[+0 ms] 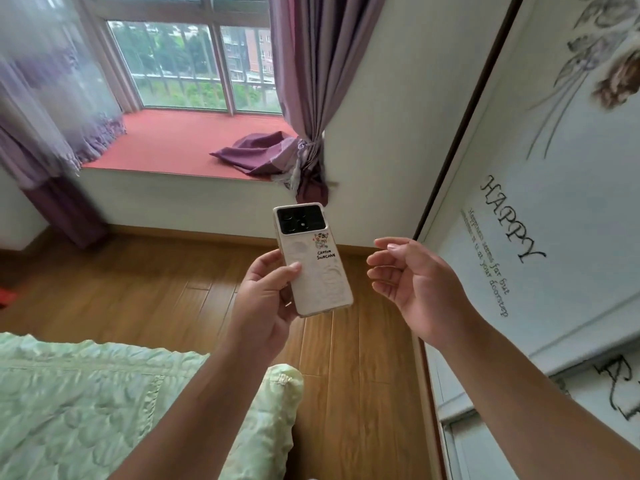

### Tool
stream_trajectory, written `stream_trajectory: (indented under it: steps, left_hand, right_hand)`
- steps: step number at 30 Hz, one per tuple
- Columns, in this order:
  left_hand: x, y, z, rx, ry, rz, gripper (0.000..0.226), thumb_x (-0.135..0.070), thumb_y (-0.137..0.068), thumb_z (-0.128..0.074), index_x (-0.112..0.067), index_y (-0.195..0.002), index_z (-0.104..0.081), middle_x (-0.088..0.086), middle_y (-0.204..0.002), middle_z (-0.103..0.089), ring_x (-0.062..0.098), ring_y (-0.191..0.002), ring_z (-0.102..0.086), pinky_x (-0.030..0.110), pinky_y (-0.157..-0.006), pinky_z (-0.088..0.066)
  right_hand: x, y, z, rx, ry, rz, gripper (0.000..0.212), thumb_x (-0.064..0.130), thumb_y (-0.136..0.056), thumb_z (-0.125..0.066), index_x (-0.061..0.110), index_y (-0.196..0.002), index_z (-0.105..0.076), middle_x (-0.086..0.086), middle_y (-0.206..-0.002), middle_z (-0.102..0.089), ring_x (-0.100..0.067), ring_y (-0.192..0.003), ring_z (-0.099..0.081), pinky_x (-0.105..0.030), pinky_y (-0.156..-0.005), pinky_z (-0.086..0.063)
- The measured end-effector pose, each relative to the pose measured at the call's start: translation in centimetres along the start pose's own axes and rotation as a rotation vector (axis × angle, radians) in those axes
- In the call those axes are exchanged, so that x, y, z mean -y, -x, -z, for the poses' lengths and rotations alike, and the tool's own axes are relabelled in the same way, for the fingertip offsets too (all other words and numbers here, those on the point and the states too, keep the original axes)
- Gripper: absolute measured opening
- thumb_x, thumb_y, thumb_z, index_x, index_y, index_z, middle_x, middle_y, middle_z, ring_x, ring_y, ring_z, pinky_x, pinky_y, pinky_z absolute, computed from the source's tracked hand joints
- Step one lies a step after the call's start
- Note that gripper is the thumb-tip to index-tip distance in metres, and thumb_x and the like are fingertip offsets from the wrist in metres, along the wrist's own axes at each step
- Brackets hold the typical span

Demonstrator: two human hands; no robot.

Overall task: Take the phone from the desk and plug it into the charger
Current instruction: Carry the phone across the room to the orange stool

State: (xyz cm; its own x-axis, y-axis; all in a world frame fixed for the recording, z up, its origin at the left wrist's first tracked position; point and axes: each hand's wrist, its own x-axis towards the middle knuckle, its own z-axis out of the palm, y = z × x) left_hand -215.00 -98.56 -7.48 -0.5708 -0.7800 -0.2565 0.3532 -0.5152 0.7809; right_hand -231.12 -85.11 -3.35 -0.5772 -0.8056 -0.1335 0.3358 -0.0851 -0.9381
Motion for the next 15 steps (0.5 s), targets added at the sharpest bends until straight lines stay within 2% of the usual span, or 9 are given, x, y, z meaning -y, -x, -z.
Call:
stream_trajectory:
  steps: [4, 15]
  left_hand:
    - [-0.6, -4.2, -0.5, -0.047, -0.003, -0.007, 0.025, -0.002, -0.086, -0.061, -0.017, -0.107, -0.061, 0.007, -0.092, -0.078, 0.023, -0.076, -0.075, 0.037, -0.052, -0.057]
    - [-2.0, -19.7, -4.1, -0.192, 0.02, -0.012, 0.029, 0.0, -0.089, -0.059, -0.014, -0.114, -0.056, 0.012, -0.099, -0.077, 0.03, -0.09, -0.074, 0.039, -0.06, -0.059]
  right_hand:
    - [-0.1, -5.3, 0.1, 0.027, -0.018, -0.013, 0.023, 0.019, -0.087, -0.051, 0.012, -0.103, -0.067, -0.007, -0.082, -0.072, -0.02, -0.077, -0.066, -0.036, -0.072, -0.051]
    - [1.3, -25.2, 1.4, 0.181, -0.083, -0.107, 0.023, 0.015, -0.09, -0.049, 0.01, -0.105, -0.065, -0.006, -0.082, -0.07, -0.019, -0.074, -0.065, -0.035, -0.07, -0.05]
